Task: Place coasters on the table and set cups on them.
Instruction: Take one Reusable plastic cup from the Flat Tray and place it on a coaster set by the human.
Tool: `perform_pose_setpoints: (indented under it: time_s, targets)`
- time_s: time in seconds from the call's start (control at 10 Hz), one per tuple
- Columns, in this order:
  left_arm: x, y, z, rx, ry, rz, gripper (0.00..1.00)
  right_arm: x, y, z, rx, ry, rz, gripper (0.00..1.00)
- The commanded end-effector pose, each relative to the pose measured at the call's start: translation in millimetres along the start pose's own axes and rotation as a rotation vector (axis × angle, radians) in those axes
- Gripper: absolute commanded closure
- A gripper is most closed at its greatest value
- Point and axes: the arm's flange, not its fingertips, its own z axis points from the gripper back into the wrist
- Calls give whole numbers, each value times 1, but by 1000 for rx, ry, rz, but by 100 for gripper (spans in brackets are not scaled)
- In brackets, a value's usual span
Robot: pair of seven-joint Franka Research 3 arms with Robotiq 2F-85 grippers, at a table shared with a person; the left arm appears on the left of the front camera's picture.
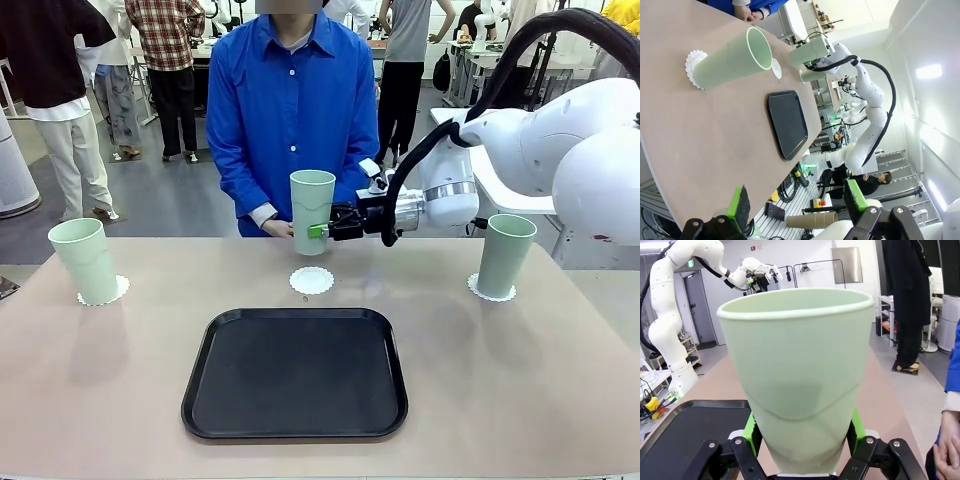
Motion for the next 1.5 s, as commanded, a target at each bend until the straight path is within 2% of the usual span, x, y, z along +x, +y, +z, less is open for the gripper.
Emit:
perform_pose_setpoints:
  time_s: [0.0, 0.1, 0.3, 0.4, 0.5, 0.8, 1.4]
  targets:
    - [-2, -2, 1, -3, 4, -5, 0, 4, -11, -1, 20, 40, -19, 18]
    - [-2, -2, 1, -3, 4, -5, 0, 0, 0, 0, 0, 0, 0, 18]
    - [-2, -2, 1, -3, 4, -5, 0, 0, 0, 0, 0, 0, 0, 18]
    - [-2, -2, 1, -3, 4, -5, 0, -1, -1, 1, 5, 8, -1, 18]
    - [-2, -2, 1, -3, 4, -5, 0, -6, -4, 1, 33, 57, 88, 18]
    - [-2, -2, 1, -3, 4, -5, 0, -19, -7, -4, 82, 89, 150, 18]
    - [-2, -2, 1, -3, 4, -5, 0, -34, -6, -10, 149, 67, 183, 18]
